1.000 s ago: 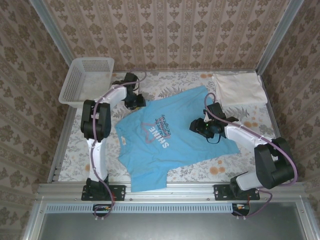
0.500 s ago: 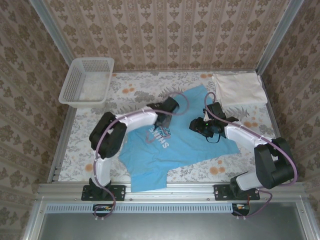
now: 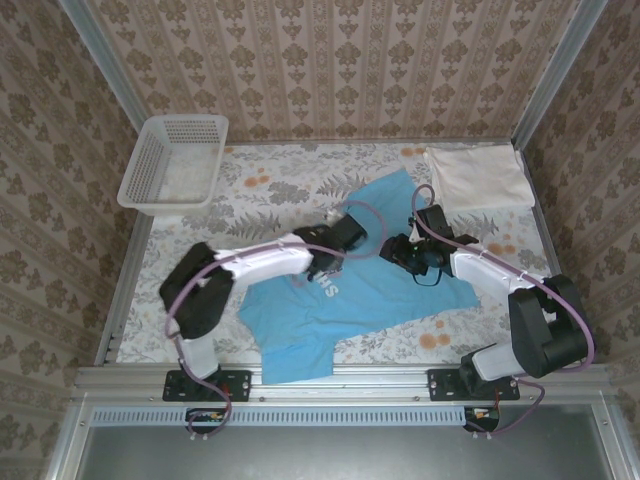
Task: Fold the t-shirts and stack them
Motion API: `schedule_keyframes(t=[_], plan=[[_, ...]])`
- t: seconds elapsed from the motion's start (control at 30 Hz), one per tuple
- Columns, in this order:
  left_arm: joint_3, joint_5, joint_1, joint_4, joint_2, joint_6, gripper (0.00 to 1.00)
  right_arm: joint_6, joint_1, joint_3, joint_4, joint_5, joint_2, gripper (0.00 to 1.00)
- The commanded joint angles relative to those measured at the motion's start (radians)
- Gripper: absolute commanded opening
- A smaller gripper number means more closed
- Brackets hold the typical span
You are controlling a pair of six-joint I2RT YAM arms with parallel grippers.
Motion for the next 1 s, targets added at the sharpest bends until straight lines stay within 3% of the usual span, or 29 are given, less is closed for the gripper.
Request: schedule_keyframes(t=[0.0,0.17,0.37,0.53,0.87,0.97], plan=[[0.081,0.320,0.160,-0.073,-0.050,-0.002,0.62,0.021,-0.007,-0.016,0.021,-0.019,-0.007,0.48],[0.252,0.503,0.259,-0.234,0.085,0.094,0.56,0.034,-0.015,-0.026,0.028,-0.014,-0.010,0.48],[0.333,0.773,0.264,-0.235,0.232,0.105,0.52,0.039,-0.024,-0.034,0.037,-0.023,-0.010,0.48],[0.384,0.741,0.236,-0.276,0.325,0.085,0.52,0.039,-0.027,-0.036,0.040,-0.030,-0.007,0.48],[0.355,0.700,0.208,-0.280,0.342,0.081,0.53,0.040,-0.032,-0.039,0.049,-0.035,-0.007,0.48],[0.355,0.687,0.206,-0.280,0.349,0.082,0.36,0.042,-0.033,-0.041,0.050,-0.034,-0.009,0.48]])
